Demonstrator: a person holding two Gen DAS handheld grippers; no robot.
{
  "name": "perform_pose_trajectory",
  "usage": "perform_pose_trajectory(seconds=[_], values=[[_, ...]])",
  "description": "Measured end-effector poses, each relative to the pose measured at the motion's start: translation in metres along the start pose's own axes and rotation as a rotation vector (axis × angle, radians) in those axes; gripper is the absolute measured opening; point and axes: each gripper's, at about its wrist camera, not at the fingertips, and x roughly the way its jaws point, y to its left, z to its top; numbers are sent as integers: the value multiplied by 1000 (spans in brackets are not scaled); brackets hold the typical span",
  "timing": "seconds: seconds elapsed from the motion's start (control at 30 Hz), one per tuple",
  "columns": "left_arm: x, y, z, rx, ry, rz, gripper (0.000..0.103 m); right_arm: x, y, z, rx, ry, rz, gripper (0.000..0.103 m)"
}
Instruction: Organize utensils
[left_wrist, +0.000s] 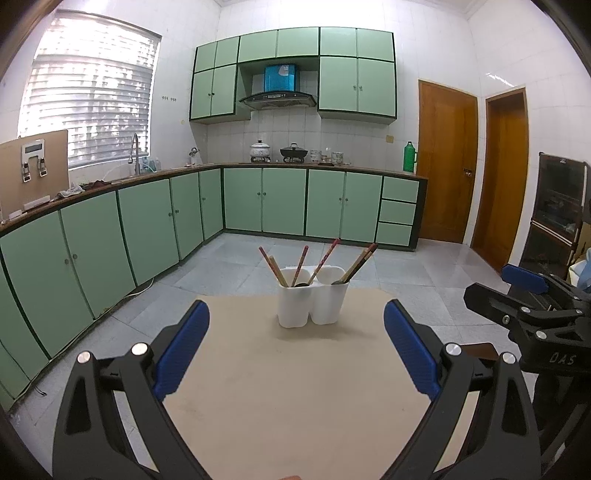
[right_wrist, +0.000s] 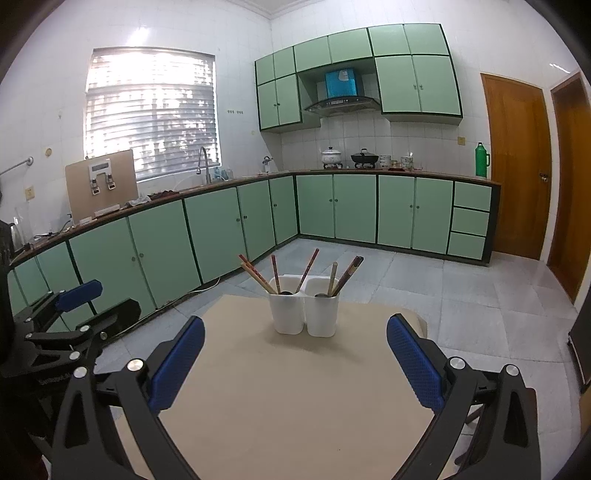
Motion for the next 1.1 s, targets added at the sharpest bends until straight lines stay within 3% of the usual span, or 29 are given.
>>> perform_pose_trajectory(seconds=[1.1], values=[[-4,2,1,-12,-13,5,93,1,3,-2,-2,3,0,97]])
